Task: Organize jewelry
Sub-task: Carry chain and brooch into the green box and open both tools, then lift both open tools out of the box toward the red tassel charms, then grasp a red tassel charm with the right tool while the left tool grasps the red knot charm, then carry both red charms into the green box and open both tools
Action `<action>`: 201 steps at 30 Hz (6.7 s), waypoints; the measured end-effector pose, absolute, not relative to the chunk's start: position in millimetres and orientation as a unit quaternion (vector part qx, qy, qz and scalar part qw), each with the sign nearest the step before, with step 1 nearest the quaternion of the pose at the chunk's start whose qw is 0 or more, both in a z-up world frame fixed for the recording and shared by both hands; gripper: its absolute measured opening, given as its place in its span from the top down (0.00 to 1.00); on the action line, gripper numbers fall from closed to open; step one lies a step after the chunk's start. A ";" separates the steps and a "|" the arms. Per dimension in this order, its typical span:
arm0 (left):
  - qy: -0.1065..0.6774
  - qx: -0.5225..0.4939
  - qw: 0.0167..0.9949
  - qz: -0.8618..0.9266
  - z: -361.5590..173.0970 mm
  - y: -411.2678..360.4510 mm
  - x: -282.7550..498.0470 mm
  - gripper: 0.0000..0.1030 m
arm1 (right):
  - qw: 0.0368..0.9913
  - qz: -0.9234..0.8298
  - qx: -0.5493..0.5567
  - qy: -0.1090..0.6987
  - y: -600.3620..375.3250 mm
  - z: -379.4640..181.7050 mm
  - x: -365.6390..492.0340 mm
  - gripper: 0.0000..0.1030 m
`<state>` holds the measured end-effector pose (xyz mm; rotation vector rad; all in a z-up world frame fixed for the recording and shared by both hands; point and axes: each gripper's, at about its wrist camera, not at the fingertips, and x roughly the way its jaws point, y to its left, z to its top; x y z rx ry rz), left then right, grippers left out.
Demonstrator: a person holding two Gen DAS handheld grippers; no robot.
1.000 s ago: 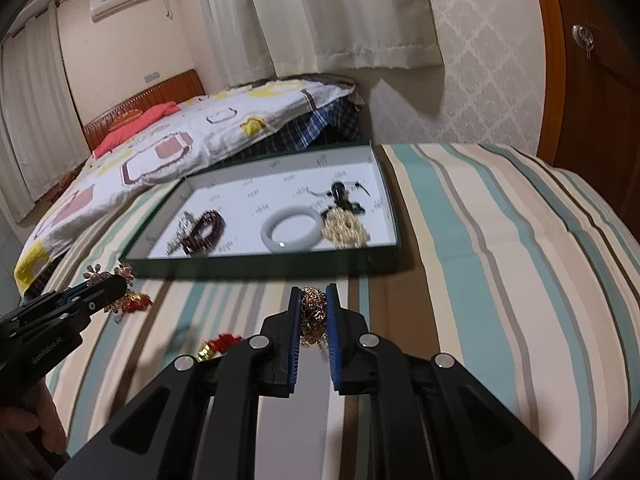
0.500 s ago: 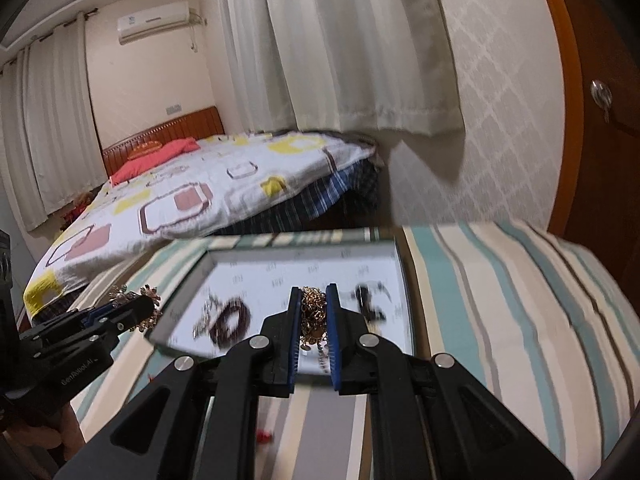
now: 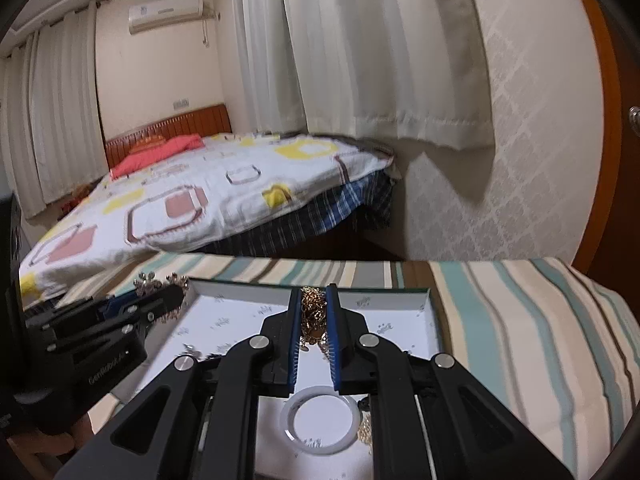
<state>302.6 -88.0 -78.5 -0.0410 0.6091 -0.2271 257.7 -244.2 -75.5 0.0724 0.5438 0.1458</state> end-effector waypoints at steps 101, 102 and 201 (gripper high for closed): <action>0.371 -0.052 0.927 -0.030 -130.5 8.9 155.0 0.33 | 0.895 0.094 0.026 0.435 -196.9 -166.5 136.8 0.76; 0.372 -0.051 0.926 -0.032 -131.2 7.5 155.3 0.33 | 0.895 0.097 0.027 0.435 -197.3 -166.1 135.3 0.79; 0.266 -0.025 0.958 -0.107 -53.1 -51.9 234.1 0.91 | 0.957 0.086 0.026 0.275 -216.8 -62.5 224.1 0.91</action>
